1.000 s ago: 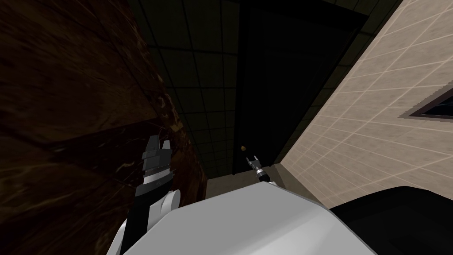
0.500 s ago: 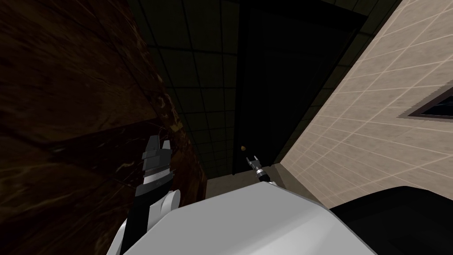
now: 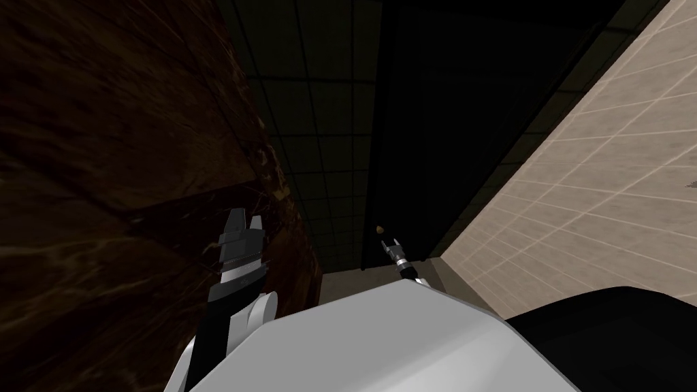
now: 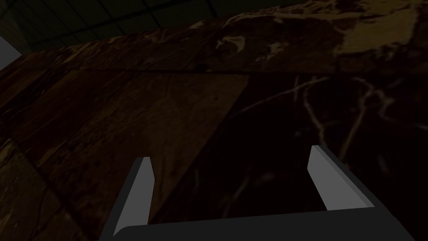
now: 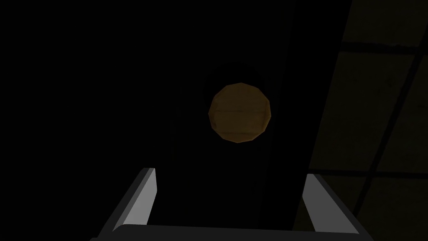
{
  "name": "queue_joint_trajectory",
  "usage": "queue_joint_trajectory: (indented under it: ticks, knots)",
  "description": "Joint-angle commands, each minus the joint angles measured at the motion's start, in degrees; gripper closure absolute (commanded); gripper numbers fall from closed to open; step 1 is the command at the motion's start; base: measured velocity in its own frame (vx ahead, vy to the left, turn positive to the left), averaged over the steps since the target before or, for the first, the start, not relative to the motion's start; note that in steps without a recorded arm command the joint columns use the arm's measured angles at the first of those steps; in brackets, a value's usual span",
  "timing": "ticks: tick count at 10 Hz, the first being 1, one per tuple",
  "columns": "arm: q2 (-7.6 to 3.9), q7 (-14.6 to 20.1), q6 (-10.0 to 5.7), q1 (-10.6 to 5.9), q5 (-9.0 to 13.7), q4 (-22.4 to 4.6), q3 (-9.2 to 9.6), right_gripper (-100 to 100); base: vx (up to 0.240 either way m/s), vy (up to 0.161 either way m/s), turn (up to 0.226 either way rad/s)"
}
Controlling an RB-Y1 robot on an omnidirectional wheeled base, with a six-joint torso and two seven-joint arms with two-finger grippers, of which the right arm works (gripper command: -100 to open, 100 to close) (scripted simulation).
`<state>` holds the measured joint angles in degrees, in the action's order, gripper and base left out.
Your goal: Pull the door open
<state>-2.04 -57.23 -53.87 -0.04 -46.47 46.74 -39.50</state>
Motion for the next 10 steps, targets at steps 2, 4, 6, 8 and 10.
queue_joint_trajectory:
  ticks: [2,4,6,8,10]
  knots:
    - [-0.4,-2.05,1.19,-1.27,1.65,-1.05,-3.08,-100,0.063,-0.009,0.292]
    - [-0.13,-3.68,2.14,-2.39,2.98,-1.97,-5.59,-100,0.087,-0.062,0.291]
    - [0.55,-5.03,2.94,-3.32,4.1,-2.74,-7.67,-100,0.062,-0.071,0.26]
    - [0.96,-4.93,3.15,-3.22,4.17,-2.34,-7.86,-100,0.04,-0.057,0.133]
    - [0.96,-4.93,3.15,-3.22,4.17,-2.34,-7.86,100,-0.006,0.014,-0.02]
